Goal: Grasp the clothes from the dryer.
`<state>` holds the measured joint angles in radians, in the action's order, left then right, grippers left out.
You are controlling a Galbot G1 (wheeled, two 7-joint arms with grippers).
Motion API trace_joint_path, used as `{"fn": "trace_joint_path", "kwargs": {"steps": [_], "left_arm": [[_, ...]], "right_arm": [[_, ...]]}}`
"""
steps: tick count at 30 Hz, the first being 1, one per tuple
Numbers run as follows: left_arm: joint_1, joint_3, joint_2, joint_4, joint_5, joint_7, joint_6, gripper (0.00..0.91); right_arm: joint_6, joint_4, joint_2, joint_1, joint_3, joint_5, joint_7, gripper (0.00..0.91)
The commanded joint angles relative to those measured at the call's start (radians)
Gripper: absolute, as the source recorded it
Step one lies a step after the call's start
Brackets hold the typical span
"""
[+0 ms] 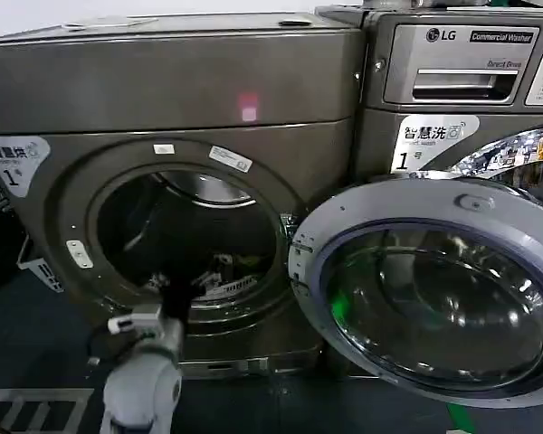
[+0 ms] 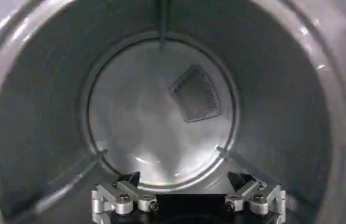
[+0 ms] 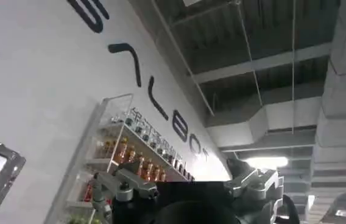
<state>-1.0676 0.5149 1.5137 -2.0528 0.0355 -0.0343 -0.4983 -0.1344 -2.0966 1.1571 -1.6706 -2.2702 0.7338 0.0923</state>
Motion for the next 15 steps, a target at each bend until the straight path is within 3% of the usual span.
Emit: {"fn": "trace_joint_path", "kwargs": {"steps": [1,3,9,15], "left_arm": [[0.334,0.014,-0.016,0.364,0.003,-0.003,0.036,0.907],[0.377,-0.009,-0.036,0.438,-0.004,0.026,0.035,0.907],[0.575,-0.133,-0.195,0.708,-0.095,0.291,-0.052,0.907],[0.725,-0.264,-0.329,0.900,-0.155,0.494,0.040,0.907]], "right_arm": [[0.000,0.004,0.000,-0.001,-0.006,-0.004,0.002,0.907],[0.000,0.008,-0.002,0.000,-0.006,-0.004,0.001,0.907],[0.010,0.026,-0.007,0.005,-0.001,0.017,-0.012,0.907],[0.015,0.046,-0.005,0.013,0.002,0.020,-0.014,0.907]]}}
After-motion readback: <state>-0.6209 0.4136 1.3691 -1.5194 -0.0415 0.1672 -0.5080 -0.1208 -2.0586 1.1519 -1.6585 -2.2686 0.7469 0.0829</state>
